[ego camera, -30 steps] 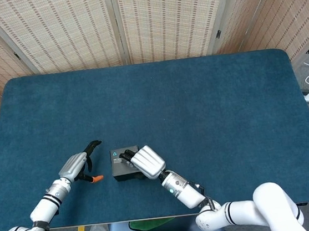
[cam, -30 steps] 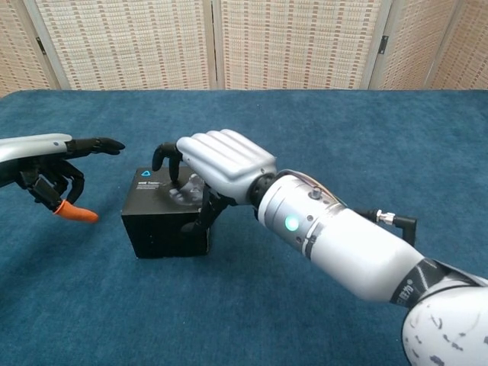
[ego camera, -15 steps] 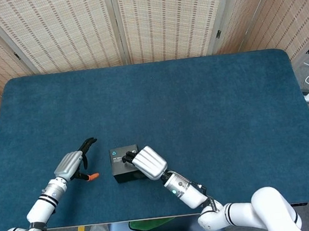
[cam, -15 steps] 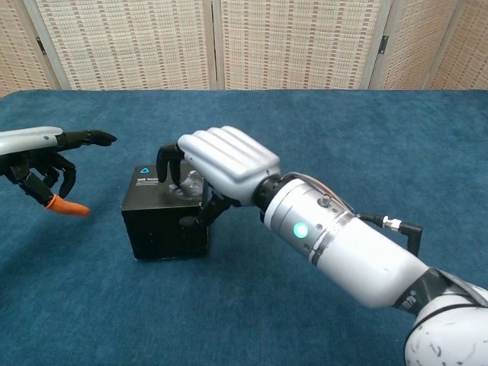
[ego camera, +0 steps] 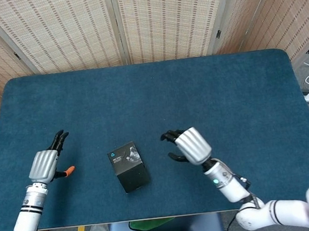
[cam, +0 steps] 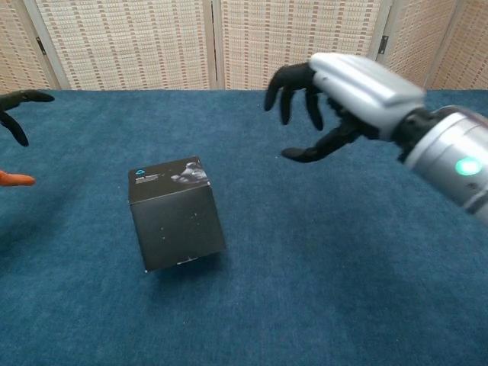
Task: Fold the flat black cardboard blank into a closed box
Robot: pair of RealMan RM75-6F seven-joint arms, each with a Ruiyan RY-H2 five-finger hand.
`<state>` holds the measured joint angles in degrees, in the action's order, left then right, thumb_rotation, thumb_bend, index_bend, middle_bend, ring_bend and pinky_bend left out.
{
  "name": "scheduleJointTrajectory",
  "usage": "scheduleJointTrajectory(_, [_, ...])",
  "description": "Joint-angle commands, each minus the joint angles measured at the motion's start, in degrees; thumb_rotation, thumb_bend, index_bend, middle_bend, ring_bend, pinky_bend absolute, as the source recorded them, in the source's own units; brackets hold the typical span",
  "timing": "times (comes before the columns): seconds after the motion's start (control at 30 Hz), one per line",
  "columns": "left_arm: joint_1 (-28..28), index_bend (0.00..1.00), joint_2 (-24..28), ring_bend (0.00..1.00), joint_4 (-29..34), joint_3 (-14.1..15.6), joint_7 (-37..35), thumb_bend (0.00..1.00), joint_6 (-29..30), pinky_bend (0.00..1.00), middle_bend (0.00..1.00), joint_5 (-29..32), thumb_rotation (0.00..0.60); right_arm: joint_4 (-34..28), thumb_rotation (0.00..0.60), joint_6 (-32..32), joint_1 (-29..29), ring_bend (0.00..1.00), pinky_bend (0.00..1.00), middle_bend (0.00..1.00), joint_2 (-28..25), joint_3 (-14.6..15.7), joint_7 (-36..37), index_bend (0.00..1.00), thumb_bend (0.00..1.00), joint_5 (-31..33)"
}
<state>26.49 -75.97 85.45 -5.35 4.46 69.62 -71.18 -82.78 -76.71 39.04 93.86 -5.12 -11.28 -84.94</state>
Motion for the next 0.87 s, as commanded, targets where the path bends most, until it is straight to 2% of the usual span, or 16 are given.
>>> scheduleJointTrajectory(0.03, [-3.3, 0.03, 0.2, 0.23, -0.4, 0.4, 3.7, 0.2, 5.2, 0.38, 0.09, -0.8, 0.6, -10.1, 0.6, -3.5, -7.7, 0.34, 0.69, 0.33, -11.8, 3.1, -4.8, 0.25, 0.19, 3.6])
scheduleJointTrajectory(0.07, [-3.9, 0.04, 0.3, 0.22, -0.5, 0.6, 4.2, 0.2, 6.1, 0.36, 0.09, -1.0, 0.6, -11.5, 0.6, -3.9, -8.9, 0.28, 0.58, 0.29, -13.7, 3.7, -4.9, 0.21, 0.19, 4.3])
scheduleJointTrajectory(0.13, [-4.6, 0.05, 0.5, 0.21, -0.4, 0.7, 4.7, 0.2, 7.2, 0.33, 0.1, -1.3, 0.6, -13.2, 0.6, -4.5, -10.5, 0.2, 0.44, 0.23, -16.0, 4.3, -4.7, 0.15, 0.19, 5.2])
scheduleJointTrajectory(0.27, [-6.1, 0.07, 0.9, 0.17, -0.1, 1.0, 5.3, 0.2, 9.1, 0.27, 0.1, -1.7, 0.6, -15.5, 0.6, -5.9, -13.2, 0.1, 0.31, 0.16, -19.4, 5.3, -4.1, 0.07, 0.19, 6.0])
scheduleJointTrajectory(0.33, [-9.2, 0.07, 2.4, 0.13, 1.4, 2.3, 5.4, 0.2, 12.9, 0.24, 0.1, -2.7, 0.6, -16.0, 0.6, -11.9, -19.1, 0.08, 0.3, 0.14, -22.7, 7.7, -1.7, 0.06, 0.2, 5.5])
scheduleJointTrajectory(0.53, [-13.6, 0.07, 3.7, 0.12, 3.6, 3.8, 5.8, 0.2, 18.3, 0.22, 0.09, -5.4, 0.6, -14.7, 0.6, -18.6, -26.8, 0.08, 0.29, 0.14, -24.3, 9.6, 3.5, 0.06, 0.2, 3.7])
scheduleJointTrajectory(0.73, [-16.7, 0.07, 5.0, 0.12, 5.5, 5.4, 5.2, 0.2, 20.8, 0.21, 0.09, -7.9, 0.6, -12.6, 0.6, -19.9, -31.0, 0.07, 0.28, 0.14, -25.2, 9.8, 10.2, 0.06, 0.2, 3.1])
scheduleJointTrajectory(0.87, [-17.6, 0.07, 5.5, 0.12, 6.5, 6.1, 5.3, 0.2, 20.2, 0.21, 0.09, -8.7, 0.6, -11.9, 0.6, -18.6, -32.0, 0.07, 0.28, 0.14, -25.6, 10.0, 12.0, 0.06, 0.2, 2.0])
